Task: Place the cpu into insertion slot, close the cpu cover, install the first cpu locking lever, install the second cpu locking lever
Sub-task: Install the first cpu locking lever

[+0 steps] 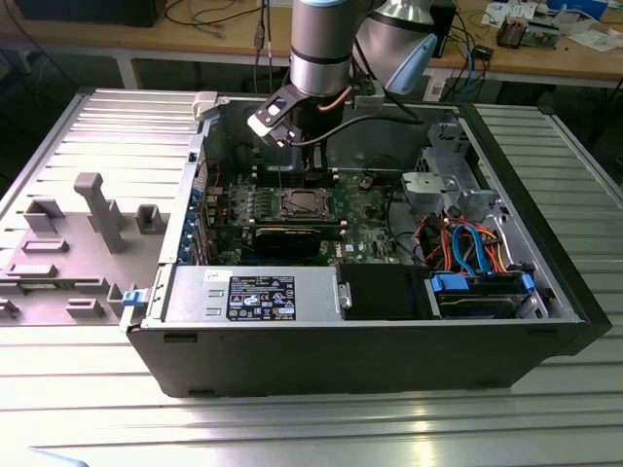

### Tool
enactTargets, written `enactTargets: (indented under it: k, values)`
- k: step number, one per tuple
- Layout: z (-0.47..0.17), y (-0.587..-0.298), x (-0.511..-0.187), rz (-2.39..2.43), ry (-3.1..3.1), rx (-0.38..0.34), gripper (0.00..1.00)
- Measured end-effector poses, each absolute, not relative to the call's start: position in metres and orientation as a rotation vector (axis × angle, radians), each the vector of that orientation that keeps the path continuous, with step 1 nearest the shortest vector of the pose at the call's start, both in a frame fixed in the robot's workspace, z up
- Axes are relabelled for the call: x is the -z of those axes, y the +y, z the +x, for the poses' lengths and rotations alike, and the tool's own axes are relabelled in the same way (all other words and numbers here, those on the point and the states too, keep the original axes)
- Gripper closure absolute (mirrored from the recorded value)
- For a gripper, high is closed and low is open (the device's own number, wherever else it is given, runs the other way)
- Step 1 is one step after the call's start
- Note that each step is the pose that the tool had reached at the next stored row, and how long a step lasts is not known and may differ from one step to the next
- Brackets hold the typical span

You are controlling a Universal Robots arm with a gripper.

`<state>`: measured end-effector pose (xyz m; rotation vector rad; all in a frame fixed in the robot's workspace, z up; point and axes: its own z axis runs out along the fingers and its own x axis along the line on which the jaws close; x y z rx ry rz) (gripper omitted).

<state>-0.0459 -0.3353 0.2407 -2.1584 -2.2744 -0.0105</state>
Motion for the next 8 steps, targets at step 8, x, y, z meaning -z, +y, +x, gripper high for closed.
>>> enactTargets:
  k: [8]
  values:
    - [-0.046,-0.335,-0.257,-2.158,-2.274,0.01,0.89]
